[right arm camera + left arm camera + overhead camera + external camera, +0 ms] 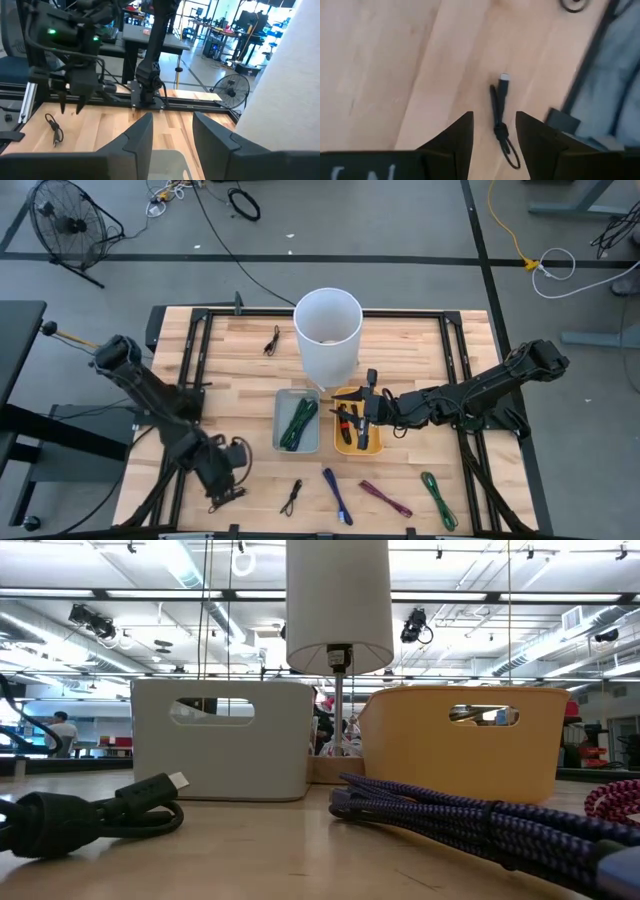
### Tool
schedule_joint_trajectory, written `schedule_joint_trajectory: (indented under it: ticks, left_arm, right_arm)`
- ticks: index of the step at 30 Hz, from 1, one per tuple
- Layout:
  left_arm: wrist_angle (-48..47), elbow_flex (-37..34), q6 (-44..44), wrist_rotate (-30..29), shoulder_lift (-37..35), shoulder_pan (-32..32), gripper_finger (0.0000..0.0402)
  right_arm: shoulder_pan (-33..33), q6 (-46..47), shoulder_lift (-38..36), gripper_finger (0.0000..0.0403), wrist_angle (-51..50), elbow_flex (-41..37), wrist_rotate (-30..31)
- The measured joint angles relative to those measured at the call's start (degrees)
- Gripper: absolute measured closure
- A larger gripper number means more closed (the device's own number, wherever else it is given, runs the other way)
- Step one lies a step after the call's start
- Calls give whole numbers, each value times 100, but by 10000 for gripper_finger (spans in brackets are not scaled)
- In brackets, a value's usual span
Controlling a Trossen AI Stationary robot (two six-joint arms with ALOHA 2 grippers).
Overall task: Pick & Place USB Port
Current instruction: Put the black charger cable into the gray bin
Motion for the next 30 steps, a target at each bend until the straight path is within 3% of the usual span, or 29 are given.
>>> schedule_joint_trajectory:
  ticks: [4,10,17,21,30]
  left_arm:
    - [-46,2,-392,-130,231,-174,248]
    - [-17,-2,-632,611,850,-70,248]
    - [398,-4,-554,1059,1443,56,248]
    - [788,-2,-323,1347,1543,78,248]
    - [1165,-2,-301,1327,1563,76,248]
  right_arm:
    - [-1,0,0,262,5,0,0]
    - [-2,44,0,262,-4,0,0]
    - [-1,42,0,262,-10,0,2]
    - [0,42,0,262,-27,0,1]
    - [-1,42,0,262,-45,0,2]
